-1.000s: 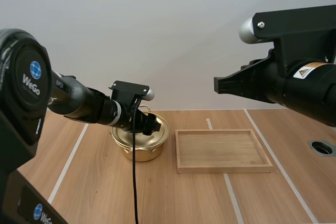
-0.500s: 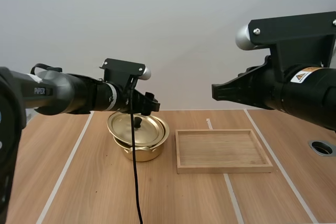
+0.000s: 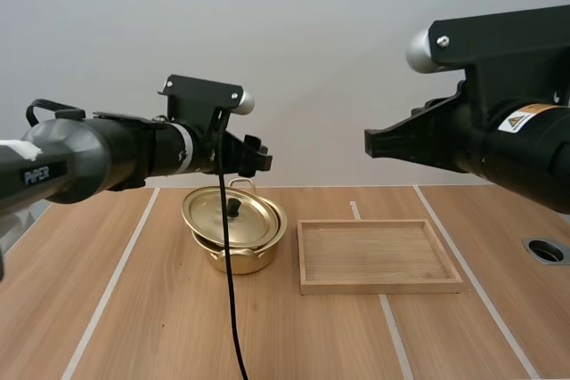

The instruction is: Open the pot, put the pineapple inside, and close it

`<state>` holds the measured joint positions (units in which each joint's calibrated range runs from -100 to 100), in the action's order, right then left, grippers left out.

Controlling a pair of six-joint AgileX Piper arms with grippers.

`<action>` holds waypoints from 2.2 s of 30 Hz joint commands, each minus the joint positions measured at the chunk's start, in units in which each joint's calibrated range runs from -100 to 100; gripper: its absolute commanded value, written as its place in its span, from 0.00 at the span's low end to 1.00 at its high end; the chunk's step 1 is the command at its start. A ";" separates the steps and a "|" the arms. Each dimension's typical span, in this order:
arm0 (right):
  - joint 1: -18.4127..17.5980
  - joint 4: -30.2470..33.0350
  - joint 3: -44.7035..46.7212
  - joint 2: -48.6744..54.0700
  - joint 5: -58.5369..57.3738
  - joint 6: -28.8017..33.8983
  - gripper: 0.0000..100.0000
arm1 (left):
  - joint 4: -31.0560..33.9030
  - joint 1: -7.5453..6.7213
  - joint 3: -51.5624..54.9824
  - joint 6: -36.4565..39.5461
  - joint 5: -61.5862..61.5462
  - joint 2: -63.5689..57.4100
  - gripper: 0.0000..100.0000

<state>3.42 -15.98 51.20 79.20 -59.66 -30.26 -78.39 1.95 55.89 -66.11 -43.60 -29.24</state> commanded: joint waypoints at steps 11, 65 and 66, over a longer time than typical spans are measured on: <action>0.17 1.37 -2.85 0.59 17.72 -0.25 0.00 | -1.69 -0.06 -2.93 0.79 18.44 -24.73 1.00; 1.78 0.36 -15.86 8.69 3.58 5.68 0.00 | 0.79 -0.06 21.17 -3.86 55.49 -70.76 0.00; 1.78 0.36 -15.86 8.69 3.58 5.68 0.00 | 2.00 -0.06 22.33 -2.83 53.78 -70.76 0.00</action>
<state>4.91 -15.57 35.75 87.43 -56.48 -24.54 -78.29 1.95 75.45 -70.41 13.12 -99.64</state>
